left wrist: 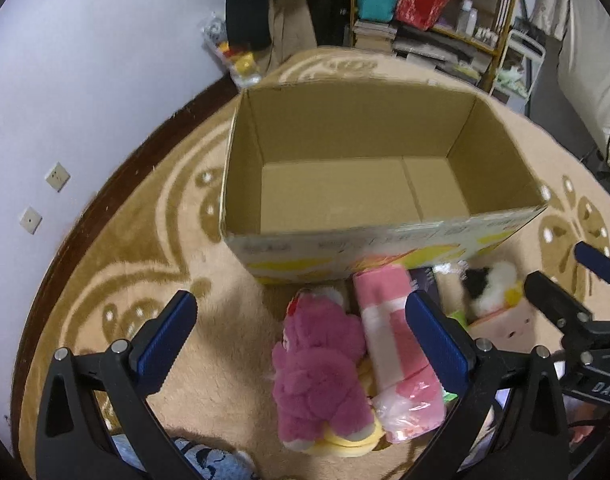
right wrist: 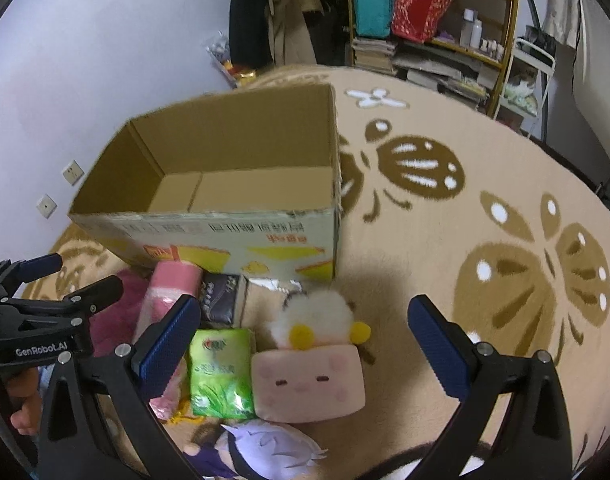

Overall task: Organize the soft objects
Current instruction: 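Lower the right tool onto the pink square plush while the left tool reaches the pink bear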

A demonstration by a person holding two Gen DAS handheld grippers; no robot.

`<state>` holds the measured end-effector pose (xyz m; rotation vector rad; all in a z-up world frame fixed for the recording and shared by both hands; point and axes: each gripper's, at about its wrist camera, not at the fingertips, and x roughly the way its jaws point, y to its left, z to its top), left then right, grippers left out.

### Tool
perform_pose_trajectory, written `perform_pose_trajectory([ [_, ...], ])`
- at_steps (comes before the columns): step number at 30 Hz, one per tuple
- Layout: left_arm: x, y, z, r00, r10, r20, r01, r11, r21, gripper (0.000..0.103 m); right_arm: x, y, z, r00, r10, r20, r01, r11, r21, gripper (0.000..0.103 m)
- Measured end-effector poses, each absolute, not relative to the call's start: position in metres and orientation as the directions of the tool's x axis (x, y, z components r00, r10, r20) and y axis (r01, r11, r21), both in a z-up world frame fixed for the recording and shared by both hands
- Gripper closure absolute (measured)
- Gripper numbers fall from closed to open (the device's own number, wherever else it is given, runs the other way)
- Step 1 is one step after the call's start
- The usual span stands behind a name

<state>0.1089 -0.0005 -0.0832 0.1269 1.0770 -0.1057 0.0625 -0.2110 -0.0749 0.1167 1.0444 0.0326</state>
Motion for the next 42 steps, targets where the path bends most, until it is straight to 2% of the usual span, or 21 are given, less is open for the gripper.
perform_pose_trajectory([
  [3,0.114,0.003,-0.1,0.425,-0.013,-0.905,0.133,0.99,0.048,0.0,0.064,-0.216,-0.085,0.467,0.063,-0.882,0.06,0.993,0.103,0.002],
  [11,0.123,0.012,-0.135,0.341,0.01,-0.94,0.078,0.996,0.039,0.0,0.065,-0.225,-0.112,0.361,0.116,-0.925,0.106,0.981,0.165,0.008],
  [15,0.125,0.014,-0.146,0.287,-0.017,-0.958,0.068,0.998,0.003,0.0,0.068,-0.222,-0.126,0.304,0.119,-0.945,0.104,0.982,0.157,0.01],
  [27,0.128,0.019,-0.163,0.224,-0.059,-0.973,0.042,0.998,-0.051,0.001,0.071,-0.228,-0.142,0.26,0.142,-0.955,0.131,0.975,0.181,0.01],
  [30,0.126,0.016,-0.163,0.221,-0.077,-0.972,0.051,0.996,-0.067,0.009,0.068,-0.232,-0.145,0.24,0.142,-0.96,0.136,0.975,0.178,0.012],
  [31,0.125,0.016,-0.164,0.22,-0.089,-0.972,0.058,0.995,-0.078,0.014,0.067,-0.233,-0.146,0.234,0.148,-0.961,0.141,0.973,0.185,0.019],
  [35,0.122,0.012,-0.166,0.21,-0.13,-0.969,0.08,0.99,-0.116,0.033,0.064,-0.233,-0.148,0.226,0.168,-0.96,0.136,0.97,0.202,0.031],
  [39,0.118,0.007,-0.168,0.206,-0.143,-0.968,0.086,0.988,-0.128,0.039,0.065,-0.232,-0.147,0.232,0.163,-0.959,0.126,0.973,0.195,0.044],
  [42,0.112,0.007,-0.162,0.22,-0.132,-0.966,0.1,0.989,-0.112,0.042,0.066,-0.231,-0.14,0.254,0.159,-0.954,0.12,0.974,0.194,0.048],
])
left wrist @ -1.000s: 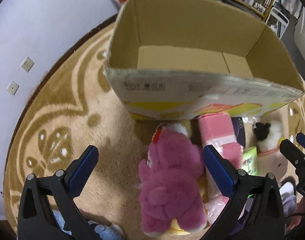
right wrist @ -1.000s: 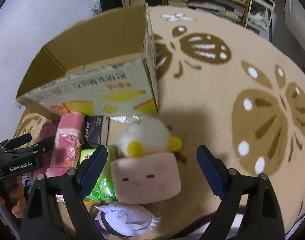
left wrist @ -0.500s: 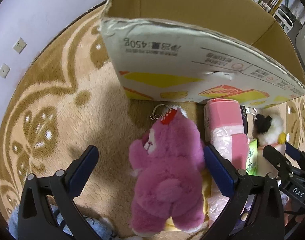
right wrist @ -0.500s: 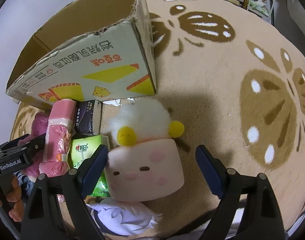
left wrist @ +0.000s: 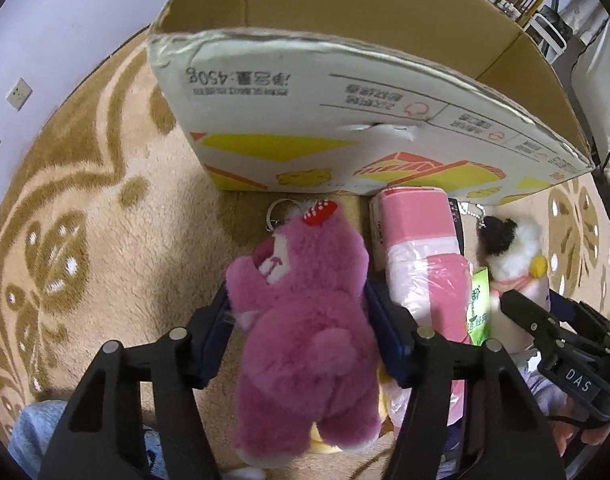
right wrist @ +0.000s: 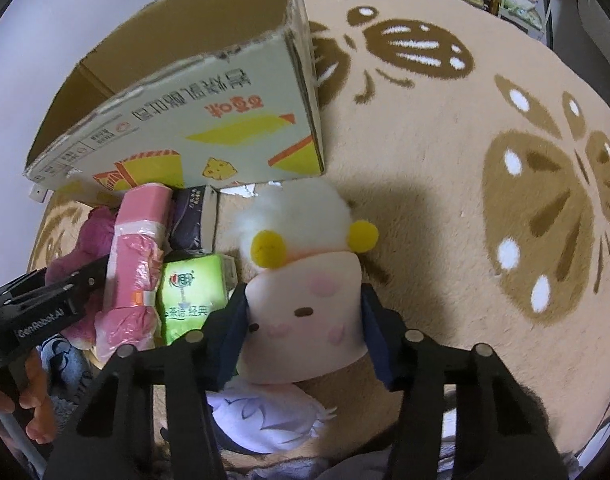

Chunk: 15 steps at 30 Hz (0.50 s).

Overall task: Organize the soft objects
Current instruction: 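Lower the right tool onto the pink square plush while the left tool reaches the pink bear, then grasp and lift the pink square plush with the right tool while the left tool lifts the pink bear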

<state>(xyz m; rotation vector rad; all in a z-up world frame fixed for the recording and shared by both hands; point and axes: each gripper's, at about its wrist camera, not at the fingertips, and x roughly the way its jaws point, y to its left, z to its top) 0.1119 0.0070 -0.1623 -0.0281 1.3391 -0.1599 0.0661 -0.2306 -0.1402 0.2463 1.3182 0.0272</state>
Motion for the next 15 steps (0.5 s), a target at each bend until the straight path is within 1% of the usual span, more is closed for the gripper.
perform_pose_trajectory([
  [4,0.105,-0.007,-0.152,0.25,-0.091,-0.964,0.124,0.99,-0.061,0.044,0.066,-0.232,-0.126,0.293,0.158,-0.943,0.128,0.971,0.203,0.048],
  [7,0.107,-0.008,-0.145,0.262,-0.061,-0.963,0.115,0.993,-0.032,0.045,0.067,-0.237,-0.121,0.308,0.168,-0.936,0.144,0.965,0.22,0.048],
  [15,0.096,-0.009,-0.109,0.359,-0.059,-0.931,0.072,0.997,-0.035,0.048,0.043,-0.235,-0.093,0.371,0.171,-0.913,0.139,0.962,0.236,0.048],
])
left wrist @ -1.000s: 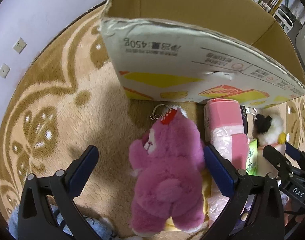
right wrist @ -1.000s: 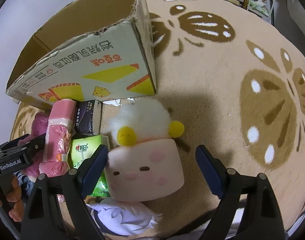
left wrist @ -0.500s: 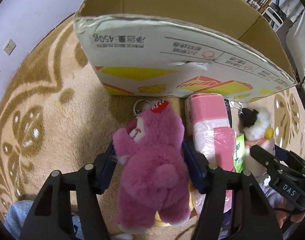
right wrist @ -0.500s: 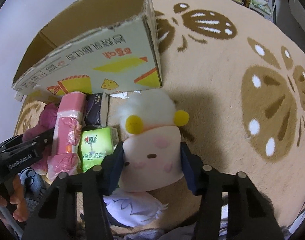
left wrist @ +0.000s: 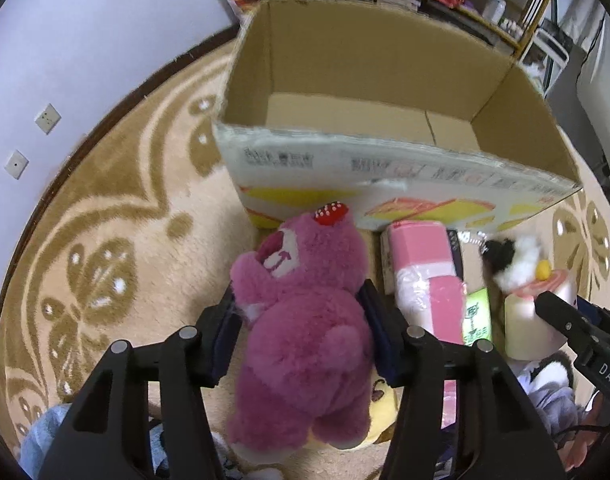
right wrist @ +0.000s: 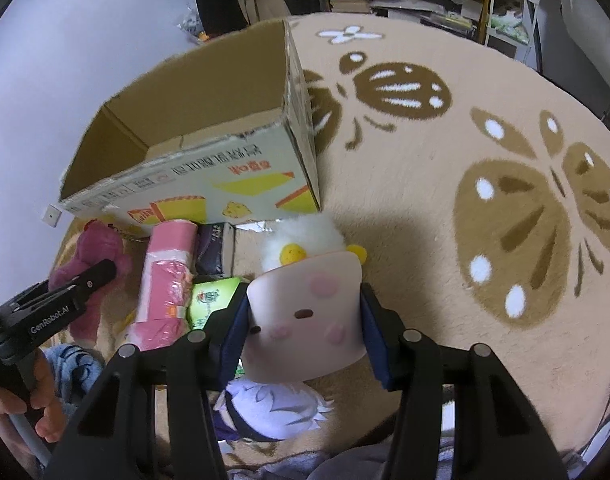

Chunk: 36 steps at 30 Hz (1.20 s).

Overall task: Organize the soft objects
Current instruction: 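Grasp and lift the pink square plush with the right tool while the left tool lifts the pink bear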

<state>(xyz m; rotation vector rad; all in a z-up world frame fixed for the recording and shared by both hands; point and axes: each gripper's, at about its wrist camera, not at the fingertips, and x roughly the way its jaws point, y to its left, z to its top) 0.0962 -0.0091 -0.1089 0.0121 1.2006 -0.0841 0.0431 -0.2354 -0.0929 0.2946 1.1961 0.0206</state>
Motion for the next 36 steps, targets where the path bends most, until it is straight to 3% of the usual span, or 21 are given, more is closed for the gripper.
perform_pose_trajectory([
  [26,0.062,0.03,-0.02,0.66,0.009,-0.751,0.014,1.0,0.025,0.049,0.035,-0.227,0.005,0.713,0.199,-0.672,-0.001,0.959,0.282,0.048],
  [36,0.091,0.021,0.007,0.72,0.008,-0.694,0.031,0.999,0.043,0.049,0.064,-0.218,0.016,0.736,0.195,-0.649,-0.041,0.969,0.245,0.048],
])
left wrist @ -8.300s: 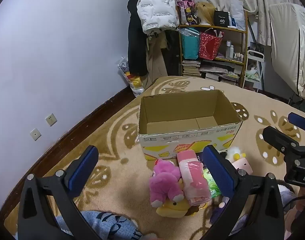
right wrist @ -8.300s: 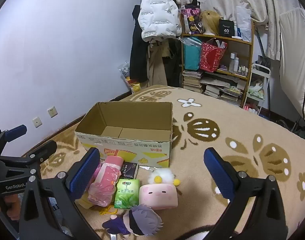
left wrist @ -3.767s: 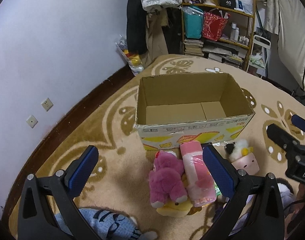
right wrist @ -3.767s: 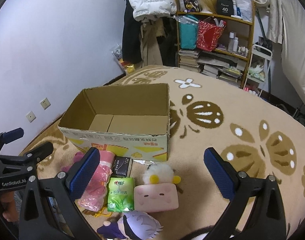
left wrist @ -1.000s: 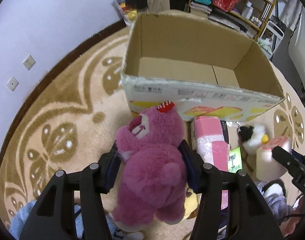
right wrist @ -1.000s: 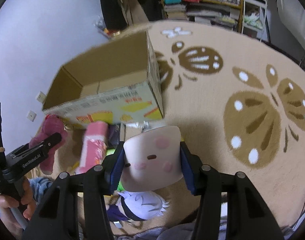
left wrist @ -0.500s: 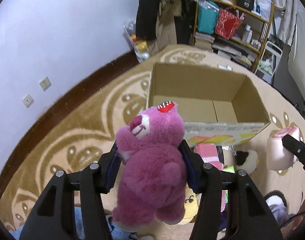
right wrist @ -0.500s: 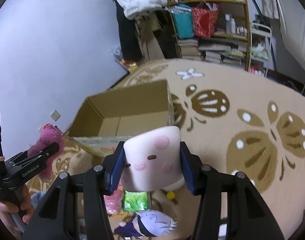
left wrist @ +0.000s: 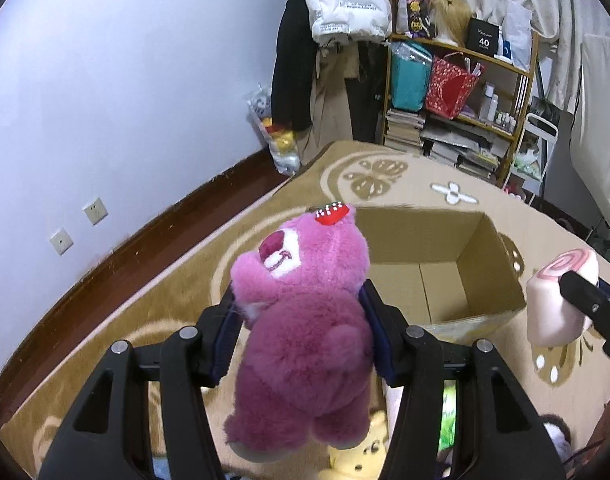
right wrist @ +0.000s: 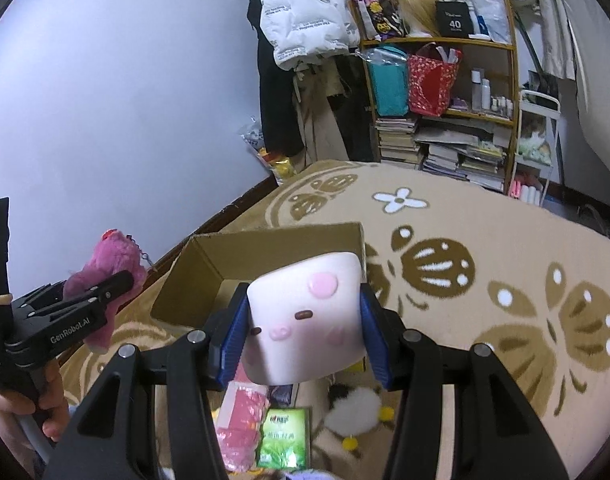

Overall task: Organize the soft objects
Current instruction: 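Grasp and lift the pink square plush with the right tool while the left tool lifts the pink bear, then drop the pink bear into the box with the left tool while the right tool drops the square plush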

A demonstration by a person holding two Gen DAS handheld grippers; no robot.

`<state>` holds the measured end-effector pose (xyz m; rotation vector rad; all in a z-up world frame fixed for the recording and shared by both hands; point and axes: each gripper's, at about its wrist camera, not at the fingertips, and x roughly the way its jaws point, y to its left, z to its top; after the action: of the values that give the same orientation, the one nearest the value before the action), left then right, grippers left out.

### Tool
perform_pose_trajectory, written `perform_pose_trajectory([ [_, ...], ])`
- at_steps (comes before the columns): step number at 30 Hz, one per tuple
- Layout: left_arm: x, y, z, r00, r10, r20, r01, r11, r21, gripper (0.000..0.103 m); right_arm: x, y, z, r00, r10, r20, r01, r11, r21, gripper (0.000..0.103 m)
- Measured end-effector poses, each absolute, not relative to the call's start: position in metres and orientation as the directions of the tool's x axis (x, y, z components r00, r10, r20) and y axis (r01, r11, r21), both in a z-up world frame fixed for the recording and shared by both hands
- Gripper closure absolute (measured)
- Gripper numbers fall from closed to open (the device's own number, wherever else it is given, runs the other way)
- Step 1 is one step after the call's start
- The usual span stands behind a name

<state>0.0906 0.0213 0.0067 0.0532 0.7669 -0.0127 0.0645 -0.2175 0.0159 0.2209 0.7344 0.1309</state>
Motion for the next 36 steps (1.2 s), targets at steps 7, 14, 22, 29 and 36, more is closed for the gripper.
perform_pose_trajectory([
  [7,0.112,0.014,0.008,0.724,0.009,-0.689,0.055,0.996,0.07,0.048,0.09,-0.211,0.016,0.741,0.219,-0.635,-0.08,0.967,0.241,0.047],
  [14,0.135,0.006,0.005,0.729,0.01,-0.685,0.078,0.992,0.097,0.048,0.109,-0.198,0.011,0.739,0.231,-0.633,-0.12,0.97,0.214,0.046],
  [22,0.148,0.008,-0.008,0.724,-0.013,-0.69,0.089,0.993,0.074,0.047,0.123,-0.189,-0.007,0.717,0.241,-0.654,-0.137,0.969,0.207,0.044],
  [29,0.156,0.002,-0.024,0.72,-0.033,-0.693,0.113,0.991,0.07,0.045,0.131,-0.192,-0.028,0.685,0.231,-0.691,-0.113,0.971,0.212,0.041],
  [36,0.158,-0.004,-0.036,0.699,-0.037,-0.714,0.131,0.988,0.077,0.045,0.131,-0.195,-0.036,0.679,0.219,-0.701,-0.091,0.972,0.216,0.04],
])
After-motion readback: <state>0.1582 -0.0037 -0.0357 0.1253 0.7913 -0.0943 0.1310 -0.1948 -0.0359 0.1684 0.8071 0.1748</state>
